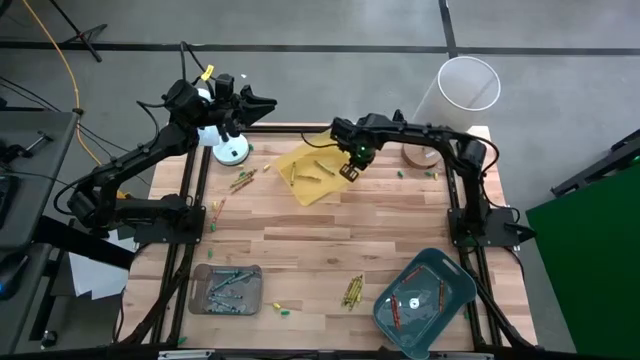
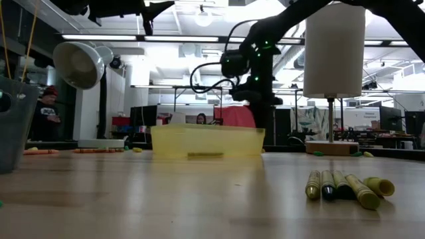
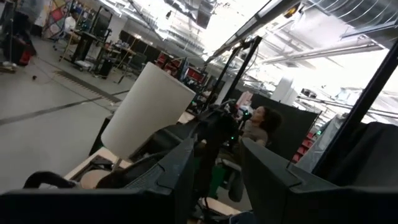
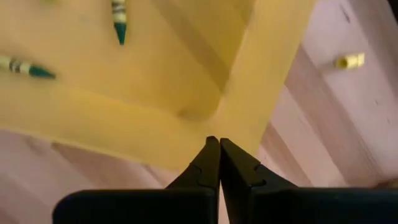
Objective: Sort crayons
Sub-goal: Adjust the yellow bin, then put the orange crayon into the green bin
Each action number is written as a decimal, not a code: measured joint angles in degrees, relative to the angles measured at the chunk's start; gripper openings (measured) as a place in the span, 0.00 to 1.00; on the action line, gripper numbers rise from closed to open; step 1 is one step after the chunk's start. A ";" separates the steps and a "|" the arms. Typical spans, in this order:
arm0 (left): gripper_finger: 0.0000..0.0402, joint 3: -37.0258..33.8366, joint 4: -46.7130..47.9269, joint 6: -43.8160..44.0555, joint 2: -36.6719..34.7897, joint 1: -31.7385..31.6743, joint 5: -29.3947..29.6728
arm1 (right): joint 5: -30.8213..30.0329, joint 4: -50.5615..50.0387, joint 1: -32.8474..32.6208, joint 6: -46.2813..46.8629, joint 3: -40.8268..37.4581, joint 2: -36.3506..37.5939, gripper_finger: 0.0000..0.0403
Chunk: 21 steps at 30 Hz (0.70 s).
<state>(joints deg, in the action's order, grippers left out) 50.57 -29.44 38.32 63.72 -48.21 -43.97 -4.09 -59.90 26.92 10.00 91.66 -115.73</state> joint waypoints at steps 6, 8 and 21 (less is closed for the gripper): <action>0.29 0.00 0.12 -0.01 0.00 -0.06 -0.19 | 1.13 -1.43 -2.00 0.86 -4.02 2.59 0.00; 0.29 0.00 0.12 0.01 0.02 -0.09 -0.57 | 2.74 -1.05 -2.66 2.76 -7.01 4.17 0.00; 0.29 0.23 3.53 -3.72 0.05 0.55 2.34 | -3.29 8.21 -6.45 16.88 -17.70 24.27 0.00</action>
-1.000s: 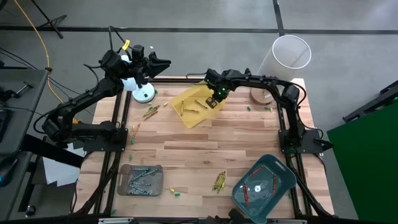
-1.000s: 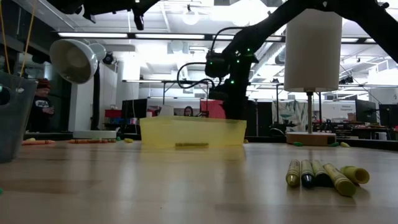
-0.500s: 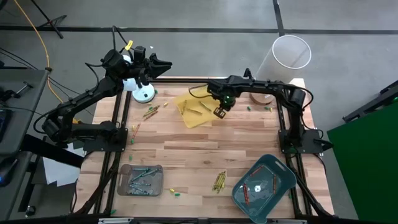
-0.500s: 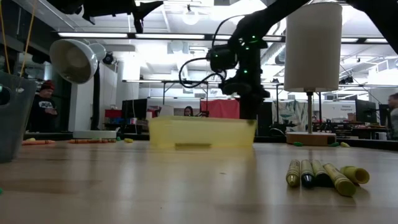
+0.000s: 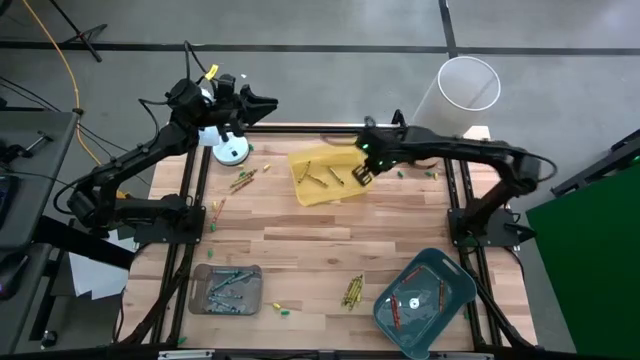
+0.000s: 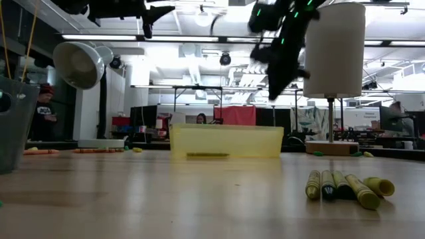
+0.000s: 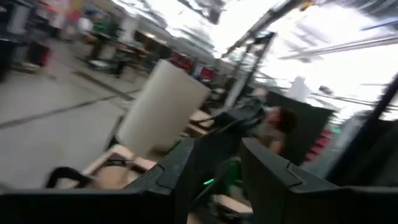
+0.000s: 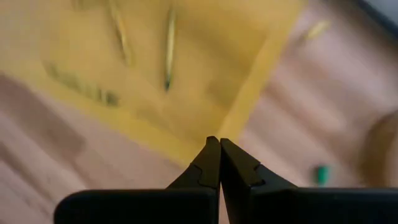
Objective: Sort crayons
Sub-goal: Put the orange crayon into the green bin
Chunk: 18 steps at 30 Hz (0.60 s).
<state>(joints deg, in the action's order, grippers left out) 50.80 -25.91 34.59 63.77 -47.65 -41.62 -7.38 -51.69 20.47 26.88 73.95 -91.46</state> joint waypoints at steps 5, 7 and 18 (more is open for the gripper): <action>0.29 6.90 19.93 -11.31 3.23 4.48 4.61 | -9.21 2.11 1.69 2.23 0.00 8.40 0.00; 0.29 11.08 32.68 -16.95 5.12 6.38 6.64 | -10.68 2.19 3.01 3.17 0.00 10.71 0.00; 0.29 18.41 89.00 -25.61 11.54 19.17 34.70 | -11.18 2.34 8.93 1.34 0.00 12.91 0.00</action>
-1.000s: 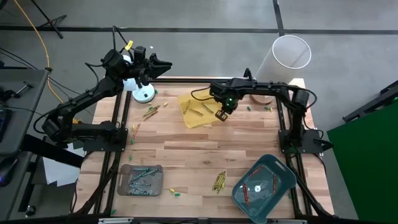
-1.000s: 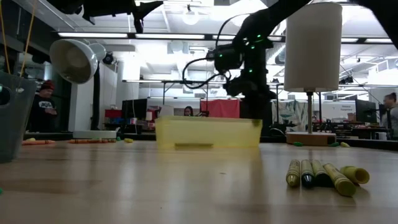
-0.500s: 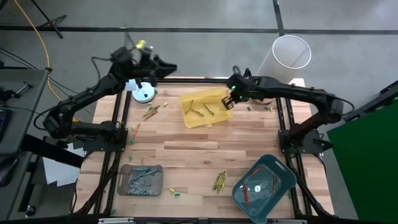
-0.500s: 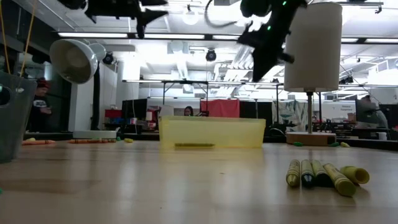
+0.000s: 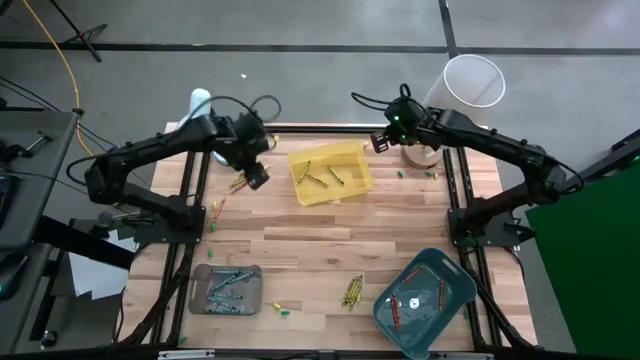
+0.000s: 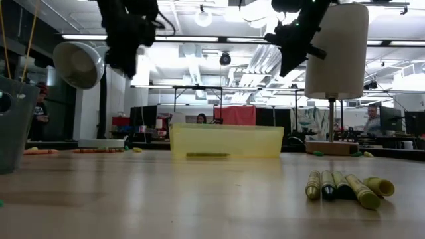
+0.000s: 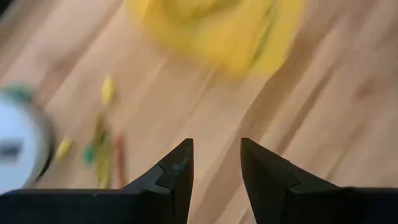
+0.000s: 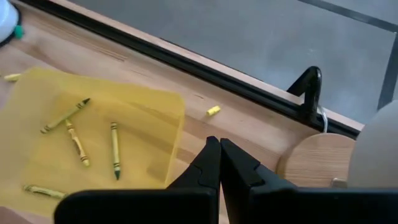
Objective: Sort crayons
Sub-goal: Put the orange crayon into the green bin
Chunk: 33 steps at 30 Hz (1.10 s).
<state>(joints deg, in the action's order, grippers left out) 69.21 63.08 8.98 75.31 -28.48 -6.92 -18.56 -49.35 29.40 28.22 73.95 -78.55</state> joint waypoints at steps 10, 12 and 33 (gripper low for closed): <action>0.29 0.00 0.93 4.29 10.24 5.85 9.62 | 3.38 2.06 0.99 -4.24 0.00 -2.91 0.00; 0.29 0.00 1.37 3.60 13.49 5.79 9.73 | 3.65 2.05 0.99 -4.28 0.00 -3.13 0.00; 0.29 -16.50 -10.73 5.89 16.55 0.81 17.79 | 3.75 3.01 1.36 -7.69 0.00 -3.16 0.00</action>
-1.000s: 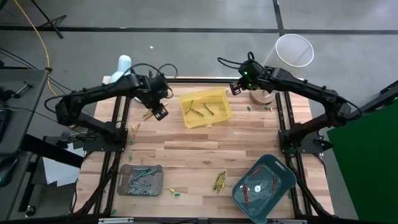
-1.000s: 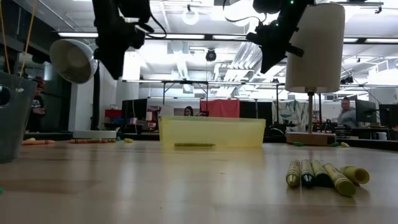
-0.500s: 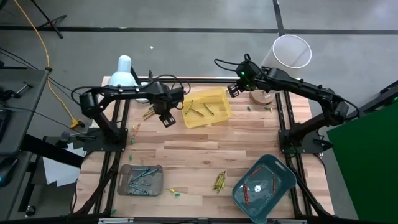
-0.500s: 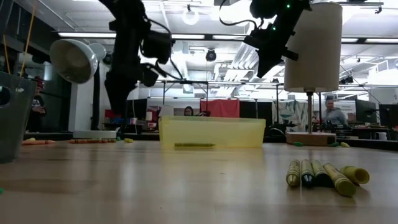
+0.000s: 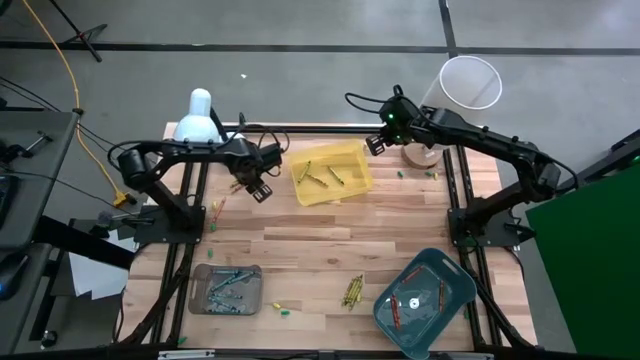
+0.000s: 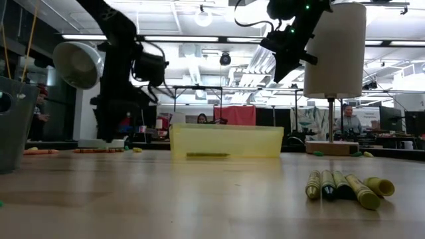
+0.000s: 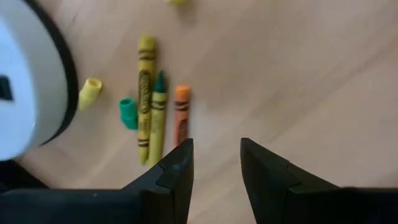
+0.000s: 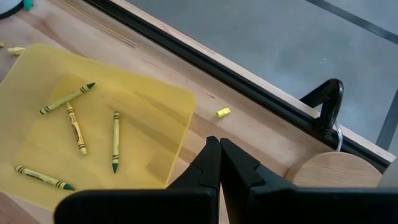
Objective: Sort crayons
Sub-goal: Put the orange crayon into the green bin
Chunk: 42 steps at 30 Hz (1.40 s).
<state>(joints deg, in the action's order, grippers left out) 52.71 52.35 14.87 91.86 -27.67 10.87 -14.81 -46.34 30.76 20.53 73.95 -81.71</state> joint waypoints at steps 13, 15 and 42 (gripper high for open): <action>0.29 -4.30 -3.04 -0.09 1.22 -4.06 -0.96 | 0.00 0.36 0.00 0.39 0.00 0.00 0.00; 0.29 -5.01 -3.26 -0.29 1.22 -4.25 -2.14 | 0.00 0.41 0.00 0.39 0.00 0.00 0.00; 0.00 -4.02 -8.33 -9.74 -5.73 -2.60 -21.55 | 1.15 0.40 -0.04 0.15 0.00 0.00 0.00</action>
<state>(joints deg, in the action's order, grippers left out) 48.69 44.02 5.14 86.12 -30.27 -10.69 -13.66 -45.94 30.72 20.68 73.95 -81.71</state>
